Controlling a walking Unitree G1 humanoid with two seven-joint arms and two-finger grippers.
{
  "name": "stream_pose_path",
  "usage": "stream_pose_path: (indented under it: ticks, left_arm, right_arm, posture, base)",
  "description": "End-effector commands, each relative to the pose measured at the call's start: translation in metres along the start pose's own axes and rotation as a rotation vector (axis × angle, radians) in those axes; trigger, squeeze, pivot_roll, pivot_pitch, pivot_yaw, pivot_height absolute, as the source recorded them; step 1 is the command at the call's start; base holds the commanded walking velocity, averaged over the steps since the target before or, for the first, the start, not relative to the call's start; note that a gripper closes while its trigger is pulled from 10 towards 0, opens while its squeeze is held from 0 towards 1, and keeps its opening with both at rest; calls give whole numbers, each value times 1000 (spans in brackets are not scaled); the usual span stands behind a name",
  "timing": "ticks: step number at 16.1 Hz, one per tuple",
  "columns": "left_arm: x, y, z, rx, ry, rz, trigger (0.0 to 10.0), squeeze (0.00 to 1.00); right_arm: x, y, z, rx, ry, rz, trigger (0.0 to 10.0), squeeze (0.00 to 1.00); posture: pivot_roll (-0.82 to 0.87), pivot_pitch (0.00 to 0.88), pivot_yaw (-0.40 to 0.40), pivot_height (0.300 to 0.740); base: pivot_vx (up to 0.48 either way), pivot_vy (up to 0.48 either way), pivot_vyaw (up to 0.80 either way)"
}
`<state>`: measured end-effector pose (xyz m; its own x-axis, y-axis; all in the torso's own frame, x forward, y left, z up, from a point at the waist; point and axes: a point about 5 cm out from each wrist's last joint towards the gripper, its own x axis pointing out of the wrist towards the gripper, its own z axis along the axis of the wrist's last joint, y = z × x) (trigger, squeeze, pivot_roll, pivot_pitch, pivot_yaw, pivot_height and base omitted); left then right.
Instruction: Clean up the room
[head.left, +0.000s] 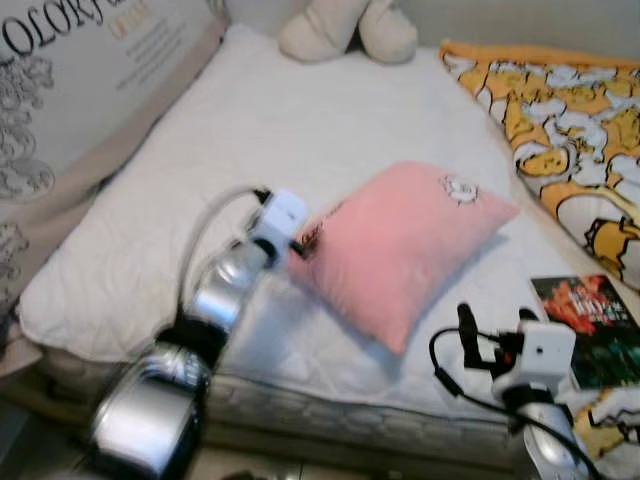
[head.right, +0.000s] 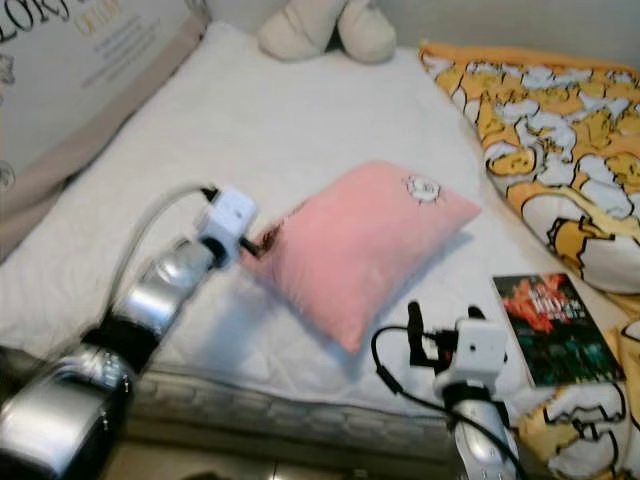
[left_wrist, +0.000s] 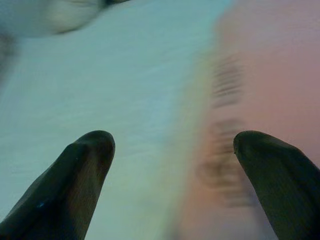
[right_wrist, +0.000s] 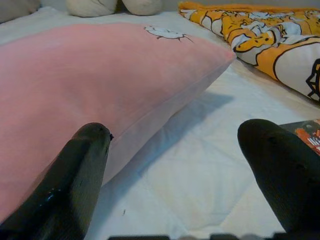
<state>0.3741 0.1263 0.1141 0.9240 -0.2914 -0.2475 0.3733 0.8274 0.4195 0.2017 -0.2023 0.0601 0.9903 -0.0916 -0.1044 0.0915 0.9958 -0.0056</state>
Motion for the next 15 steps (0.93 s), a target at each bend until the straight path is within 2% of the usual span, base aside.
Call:
stream_pose_path:
  ticks: [1,3,6,9,11,12,15]
  left_arm:
    - [-1,5,-11,83,40,44,10000,0]
    - [-4,6,-26,137,107,70,10000,0]
    - [-5,-8,-38,122,148,30,10000,0]
    - [-3,-40,-39,61,129,-108,10000,0]
    - [-2,-65,-32,-15,92,-211,10000,0]
    - [-1,-90,-20,-71,36,-316,10000,0]
    - [-2,-121,-3,-164,-41,-452,10000,0]
  right_arm:
    - [1,0,0,-10,-2,6,10000,165]
    - [3,2,0,-11,0,23,10000,161]
    - [4,4,-1,-12,4,41,10000,161]
    - [3,5,-2,-5,9,53,10000,165]
    - [-2,16,-7,0,58,180,10000,169]
    - [-6,16,-12,-14,81,214,10000,169]
    - [-8,11,-14,-20,94,216,10000,165]
  posture:
    - [-87,0,-7,740]
    - [-91,0,-5,740]
    - [-95,0,-4,740]
    - [-97,0,-2,740]
    - [-97,0,-4,740]
    - [-93,0,-7,740]
    - [-95,0,-3,740]
  base:
    - [0,0,0]
    - [0,0,0]
    - [0,0,0]
    - [0,0,0]
    - [0,0,0]
    - [0,0,0]
    - [0,0,0]
